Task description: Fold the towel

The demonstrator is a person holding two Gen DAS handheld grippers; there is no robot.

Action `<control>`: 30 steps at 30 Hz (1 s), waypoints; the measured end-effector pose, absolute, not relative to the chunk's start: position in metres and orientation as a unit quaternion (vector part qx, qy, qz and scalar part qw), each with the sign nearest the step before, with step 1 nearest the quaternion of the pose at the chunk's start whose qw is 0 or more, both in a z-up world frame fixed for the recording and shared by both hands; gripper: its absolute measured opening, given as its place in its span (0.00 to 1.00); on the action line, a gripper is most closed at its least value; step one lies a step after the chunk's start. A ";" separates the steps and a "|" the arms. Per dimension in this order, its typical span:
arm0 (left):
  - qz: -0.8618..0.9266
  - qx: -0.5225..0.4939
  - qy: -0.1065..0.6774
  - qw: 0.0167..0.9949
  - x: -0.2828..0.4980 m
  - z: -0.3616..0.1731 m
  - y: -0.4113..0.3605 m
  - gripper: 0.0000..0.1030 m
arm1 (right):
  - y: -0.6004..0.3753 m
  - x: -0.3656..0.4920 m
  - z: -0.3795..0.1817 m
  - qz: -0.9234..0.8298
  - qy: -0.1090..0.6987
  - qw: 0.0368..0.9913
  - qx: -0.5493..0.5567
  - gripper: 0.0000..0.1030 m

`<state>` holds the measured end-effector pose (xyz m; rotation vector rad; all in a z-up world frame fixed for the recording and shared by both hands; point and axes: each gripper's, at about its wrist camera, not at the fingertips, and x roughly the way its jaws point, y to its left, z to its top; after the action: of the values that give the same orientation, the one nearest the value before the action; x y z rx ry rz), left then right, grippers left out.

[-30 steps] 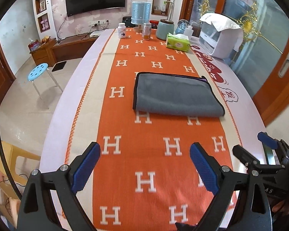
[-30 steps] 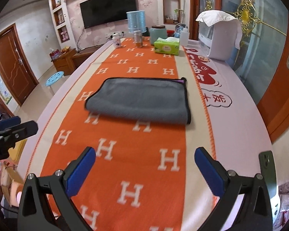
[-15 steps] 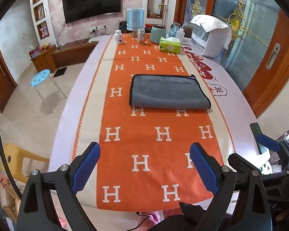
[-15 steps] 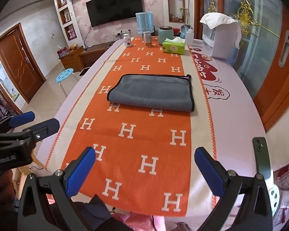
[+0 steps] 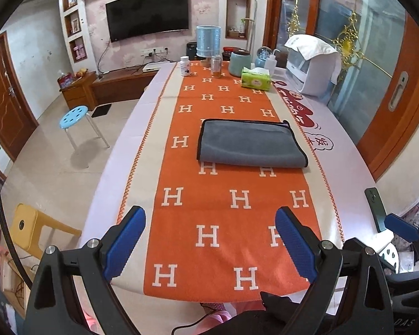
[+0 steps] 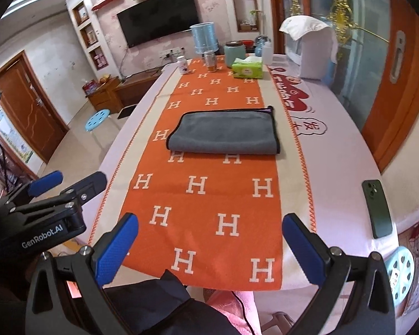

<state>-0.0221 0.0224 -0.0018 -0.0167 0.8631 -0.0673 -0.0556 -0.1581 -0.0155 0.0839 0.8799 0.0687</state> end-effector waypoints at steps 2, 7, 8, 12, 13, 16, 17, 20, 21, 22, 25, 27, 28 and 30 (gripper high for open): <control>-0.032 -0.010 0.419 0.907 -0.023 -0.003 0.022 0.91 | -0.161 -0.060 -0.017 0.018 0.427 0.903 0.049 1.00; -0.013 -0.010 0.416 0.909 -0.028 -0.003 0.026 0.91 | -0.163 -0.065 -0.018 0.004 0.426 0.903 0.057 1.00; -0.011 -0.009 0.415 0.910 -0.029 -0.003 0.026 0.91 | -0.162 -0.066 -0.018 0.005 0.424 0.904 0.056 1.00; -0.008 -0.004 0.406 0.914 -0.032 -0.001 0.027 0.99 | -0.160 -0.070 -0.016 0.005 0.415 0.908 0.056 1.00; -0.008 -0.003 0.405 0.914 -0.033 0.000 0.026 0.99 | -0.160 -0.071 -0.016 0.005 0.414 0.909 0.057 1.00; -0.013 0.005 0.404 0.915 -0.033 -0.001 0.024 0.99 | -0.160 -0.072 -0.017 0.004 0.415 0.908 0.059 1.00; -0.013 0.007 0.404 0.915 -0.034 -0.001 0.024 0.99 | -0.160 -0.072 -0.018 0.003 0.415 0.908 0.059 1.00; -0.014 0.012 0.406 0.914 -0.033 -0.003 0.023 0.99 | -0.160 -0.074 -0.018 0.001 0.414 0.908 0.062 1.00; -0.015 0.013 0.407 0.913 -0.033 -0.003 0.023 0.99 | -0.160 -0.074 -0.017 0.000 0.413 0.909 0.062 1.00; -0.015 0.014 0.407 0.913 -0.033 -0.003 0.022 0.99 | -0.160 -0.074 -0.017 -0.001 0.412 0.909 0.063 1.00; -0.014 0.018 0.405 0.914 -0.035 -0.003 0.021 0.99 | -0.160 -0.074 -0.018 -0.005 0.410 0.910 0.065 1.00; -0.015 0.018 0.405 0.914 -0.035 -0.003 0.021 0.99 | -0.159 -0.074 -0.018 -0.006 0.409 0.910 0.066 1.00; -0.015 0.018 0.405 0.914 -0.035 -0.003 0.021 0.99 | -0.160 -0.074 -0.018 -0.005 0.410 0.910 0.066 1.00; -0.016 0.020 0.405 0.914 -0.036 -0.003 0.021 0.99 | -0.160 -0.074 -0.018 -0.005 0.409 0.910 0.066 1.00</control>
<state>-0.0355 0.0209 -0.0025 0.0406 0.8337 -0.0326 -0.0739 -0.1596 -0.0181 0.1358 0.8444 -0.0100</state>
